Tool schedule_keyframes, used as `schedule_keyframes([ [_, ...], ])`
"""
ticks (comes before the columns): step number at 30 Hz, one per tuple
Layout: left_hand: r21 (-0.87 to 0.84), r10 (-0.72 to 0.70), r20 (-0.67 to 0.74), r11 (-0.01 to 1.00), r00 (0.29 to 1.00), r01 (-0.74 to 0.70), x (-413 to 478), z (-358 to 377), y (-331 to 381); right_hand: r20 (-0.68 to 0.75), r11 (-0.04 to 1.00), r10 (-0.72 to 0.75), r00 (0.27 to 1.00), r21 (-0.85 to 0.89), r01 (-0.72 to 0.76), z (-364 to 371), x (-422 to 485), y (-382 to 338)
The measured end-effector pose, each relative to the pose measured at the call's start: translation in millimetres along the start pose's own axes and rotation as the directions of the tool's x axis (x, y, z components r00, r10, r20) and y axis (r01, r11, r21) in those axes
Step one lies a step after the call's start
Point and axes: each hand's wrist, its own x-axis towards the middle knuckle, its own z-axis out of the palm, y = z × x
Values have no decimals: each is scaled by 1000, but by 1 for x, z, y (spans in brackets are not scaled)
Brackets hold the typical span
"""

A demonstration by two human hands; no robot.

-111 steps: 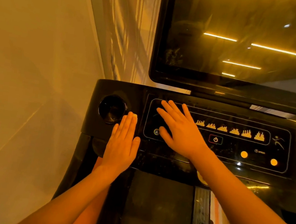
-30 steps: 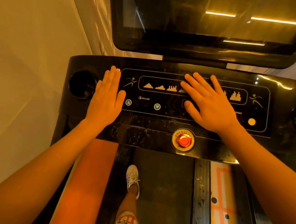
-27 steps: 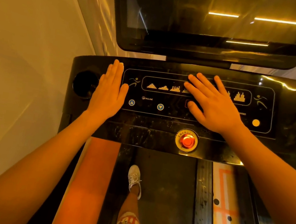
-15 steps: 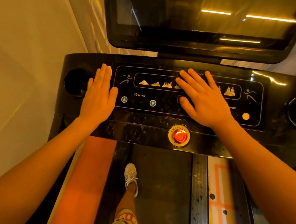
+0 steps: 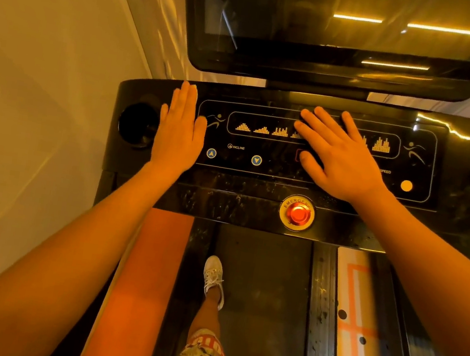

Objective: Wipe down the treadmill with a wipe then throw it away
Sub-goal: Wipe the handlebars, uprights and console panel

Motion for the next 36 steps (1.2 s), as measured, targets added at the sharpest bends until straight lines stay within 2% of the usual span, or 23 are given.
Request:
schedule_keyframes([
  [5,-37,49,32,998,998,-48,3,-9,-1,0,1000,5,1000,-7,-5,-1,0,1],
  [9,34,89,77,995,993,-92,-27,-7,-17,-5,1000,1,1000,-7,-1,1,0,1],
  [16,38,111,93,993,989,-115,18,-14,0,-9,1000,-4,1000,5,4,1,0,3],
  [22,-5,60,91,998,994,-60,-75,3,-20,-10,1000,-4,1000,7,4,2,0,3],
  [26,28,87,153,995,984,-92,-64,-4,-33,-24,1000,-11,1000,0,11,3,0,4],
  [29,41,81,143,995,986,-88,-48,-7,-28,-19,1000,-8,1000,1,8,3,0,4],
  [36,37,8,118,999,993,-13,-98,10,-30,-17,1000,0,1000,10,0,3,0,4],
])
